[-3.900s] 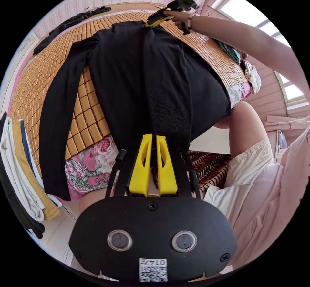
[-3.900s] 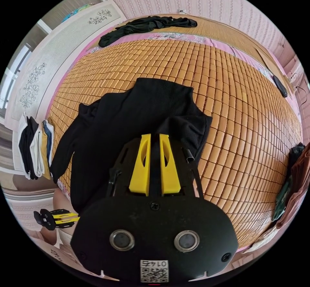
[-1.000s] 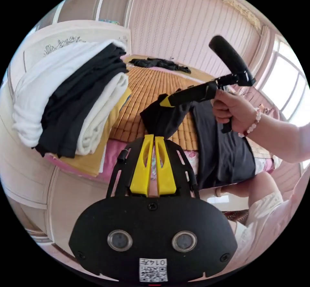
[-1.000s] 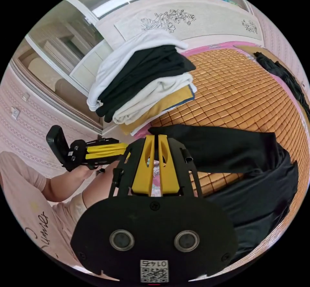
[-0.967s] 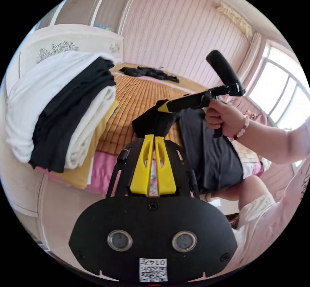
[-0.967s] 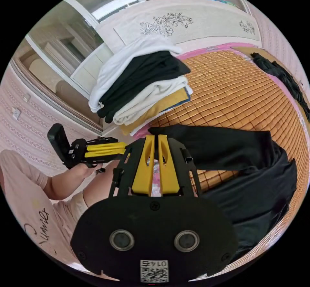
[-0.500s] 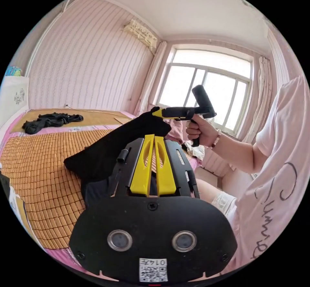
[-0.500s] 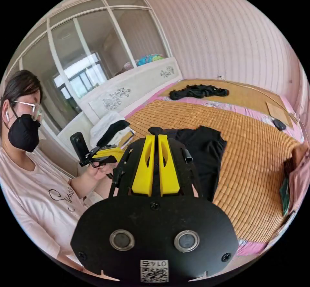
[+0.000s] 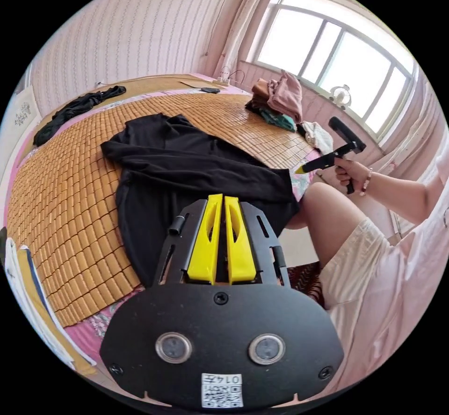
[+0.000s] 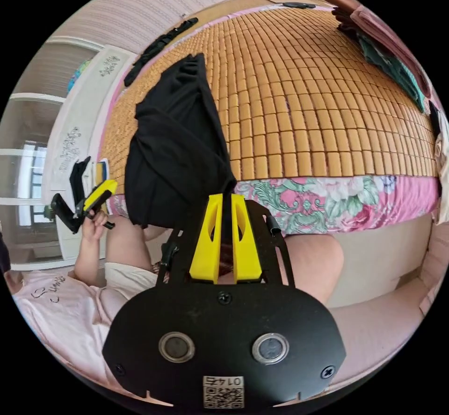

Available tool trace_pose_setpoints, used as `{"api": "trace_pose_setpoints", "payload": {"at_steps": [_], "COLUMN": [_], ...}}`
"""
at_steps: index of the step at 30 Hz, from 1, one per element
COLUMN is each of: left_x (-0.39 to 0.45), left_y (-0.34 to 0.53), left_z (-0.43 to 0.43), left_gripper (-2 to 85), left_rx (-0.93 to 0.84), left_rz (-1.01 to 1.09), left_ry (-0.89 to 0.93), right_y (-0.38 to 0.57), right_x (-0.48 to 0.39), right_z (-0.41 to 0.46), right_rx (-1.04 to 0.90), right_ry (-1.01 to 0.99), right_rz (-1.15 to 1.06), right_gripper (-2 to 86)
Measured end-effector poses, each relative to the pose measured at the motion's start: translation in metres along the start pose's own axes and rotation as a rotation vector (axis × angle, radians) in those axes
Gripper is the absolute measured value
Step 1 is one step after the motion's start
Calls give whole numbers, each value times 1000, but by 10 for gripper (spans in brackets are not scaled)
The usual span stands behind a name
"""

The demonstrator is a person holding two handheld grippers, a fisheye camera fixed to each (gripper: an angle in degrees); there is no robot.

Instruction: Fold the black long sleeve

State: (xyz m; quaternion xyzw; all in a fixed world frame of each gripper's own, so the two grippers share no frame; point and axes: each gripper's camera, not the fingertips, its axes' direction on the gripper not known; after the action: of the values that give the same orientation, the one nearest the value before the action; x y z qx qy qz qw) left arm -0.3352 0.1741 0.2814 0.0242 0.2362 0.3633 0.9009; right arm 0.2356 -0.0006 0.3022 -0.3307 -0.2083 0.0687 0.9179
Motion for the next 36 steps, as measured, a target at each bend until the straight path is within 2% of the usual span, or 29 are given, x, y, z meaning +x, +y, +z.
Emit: {"api": "trace_pose_setpoints", "payload": {"at_steps": [2,3,8,11,16,18,19,21,23,26,28,31,33,36], "left_x": [-23,-38,-84,-96,-114,-124,-128,-140,-149,-162,-172,-184,-188,-198], "left_y": [-9,-17,-55,-77,-99,-102,-102,-101,-101,-100,-101,-104,-104,-108], "left_z": [6,12,53,82,118,123,123,122,118,104,101,118,121,119], "left_gripper": [37,47,62,73,71,38,24,-2,-7,-9,-9,-9,-6,7], "left_rx": [-20,-34,-119,-170,-228,-215,-211,-194,-189,-132,-117,-185,-167,-170], "left_rz": [0,0,-15,4,20,30,20,2,-29,-80,-119,-136,-118,-142], "left_ry": [-88,-140,-233,-236,-283,-182,-169,-146,-156,-150,-143,-154,-181,-177], "right_y": [-32,-43,-160,-218,-290,-307,-314,-324,-338,-360,-370,-375,-376,-385], "right_x": [-37,-50,-199,-273,-331,-333,-331,-323,-302,-272,-260,-257,-257,-243], "right_z": [-5,-7,-11,-5,28,47,48,25,-12,-35,-31,-14,-17,-46], "right_rx": [-6,6,63,101,56,-21,-40,19,98,120,82,16,22,68], "right_ry": [253,276,93,72,182,300,343,274,77,-54,-88,-18,2,-84], "right_rz": [-150,-205,-694,-832,-841,-828,-827,-802,-775,-695,-652,-660,-669,-644], "right_gripper": [50,56,83,89,107,85,45,16,9,8,9,15,26,60]}}
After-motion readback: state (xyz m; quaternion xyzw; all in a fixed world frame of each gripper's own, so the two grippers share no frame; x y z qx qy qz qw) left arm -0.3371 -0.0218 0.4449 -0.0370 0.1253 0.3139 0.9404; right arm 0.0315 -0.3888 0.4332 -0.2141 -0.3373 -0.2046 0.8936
